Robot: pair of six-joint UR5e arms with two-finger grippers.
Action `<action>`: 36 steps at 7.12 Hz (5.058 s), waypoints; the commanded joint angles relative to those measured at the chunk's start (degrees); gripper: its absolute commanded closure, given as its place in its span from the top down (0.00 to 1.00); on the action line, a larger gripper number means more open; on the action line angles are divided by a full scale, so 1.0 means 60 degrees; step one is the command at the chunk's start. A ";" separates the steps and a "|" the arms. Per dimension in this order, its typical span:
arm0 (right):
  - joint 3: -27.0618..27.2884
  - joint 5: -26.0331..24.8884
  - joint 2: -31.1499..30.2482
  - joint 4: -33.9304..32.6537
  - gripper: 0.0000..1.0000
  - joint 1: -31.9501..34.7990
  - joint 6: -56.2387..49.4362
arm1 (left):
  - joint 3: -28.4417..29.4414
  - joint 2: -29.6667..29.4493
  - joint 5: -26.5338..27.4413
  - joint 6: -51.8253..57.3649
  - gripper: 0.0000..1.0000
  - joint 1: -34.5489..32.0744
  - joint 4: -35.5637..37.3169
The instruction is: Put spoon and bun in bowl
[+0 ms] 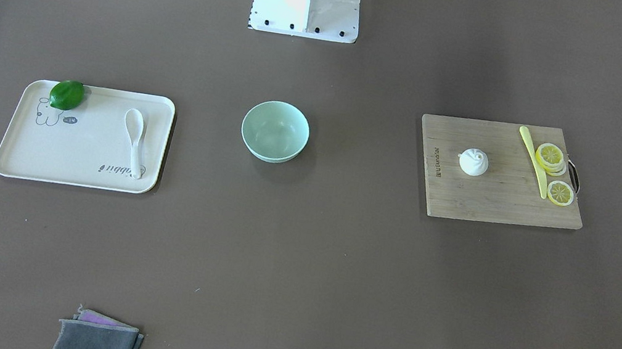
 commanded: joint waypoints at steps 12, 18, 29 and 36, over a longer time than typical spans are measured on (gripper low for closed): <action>-0.0277 0.0163 0.0094 0.0132 1.00 -0.0043 -0.0073 | 0.0862 -0.1000 -0.0039 -0.0013 0.98 0.0029 -0.0077; -0.0276 0.0134 0.0340 0.0132 1.00 -0.0072 -0.0059 | 0.0832 -0.1367 -0.0171 -0.0189 0.98 0.0073 -0.0280; -0.0351 0.0850 0.0958 0.0146 1.00 -0.0570 0.0014 | 0.0383 -0.2538 -0.0362 -0.5113 0.98 0.2438 -0.1732; -0.0087 0.0661 0.1764 0.0963 1.00 -0.2121 0.2354 | 0.0391 -0.3811 0.3607 -0.8465 0.98 0.7760 -0.1688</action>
